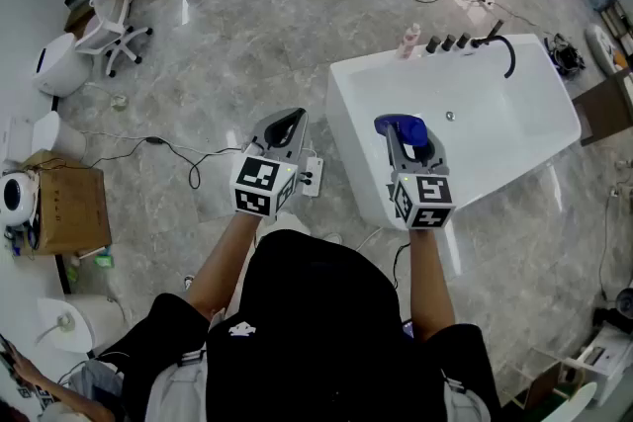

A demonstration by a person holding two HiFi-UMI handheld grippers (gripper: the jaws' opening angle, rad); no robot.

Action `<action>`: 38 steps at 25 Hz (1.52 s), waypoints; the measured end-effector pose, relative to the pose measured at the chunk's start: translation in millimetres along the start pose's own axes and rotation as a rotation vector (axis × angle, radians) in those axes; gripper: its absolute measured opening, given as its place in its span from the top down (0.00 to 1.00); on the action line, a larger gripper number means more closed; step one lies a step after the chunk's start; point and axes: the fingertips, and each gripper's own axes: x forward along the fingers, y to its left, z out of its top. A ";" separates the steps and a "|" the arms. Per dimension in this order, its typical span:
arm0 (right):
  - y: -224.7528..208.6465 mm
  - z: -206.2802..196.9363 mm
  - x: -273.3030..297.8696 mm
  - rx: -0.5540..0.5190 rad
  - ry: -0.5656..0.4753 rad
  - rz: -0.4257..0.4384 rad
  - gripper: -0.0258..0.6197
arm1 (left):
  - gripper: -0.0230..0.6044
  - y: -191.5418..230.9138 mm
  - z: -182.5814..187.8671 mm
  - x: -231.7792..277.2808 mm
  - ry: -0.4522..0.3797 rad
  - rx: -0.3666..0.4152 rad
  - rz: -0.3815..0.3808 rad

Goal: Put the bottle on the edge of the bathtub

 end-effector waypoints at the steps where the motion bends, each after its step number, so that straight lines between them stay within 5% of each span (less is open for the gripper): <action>1: -0.2 -0.3 -0.6 -0.001 0.000 -0.002 0.71 | 0.94 0.5 0.2 -0.9 -0.001 0.001 0.001; 19: -2.2 -10.5 10.6 0.041 0.016 0.003 0.71 | 0.94 12.2 -5.2 -0.6 0.025 0.010 0.016; 38: -27.2 26.4 140.8 0.051 0.043 -0.040 0.71 | 0.94 111.4 27.8 104.4 0.022 -0.008 -0.025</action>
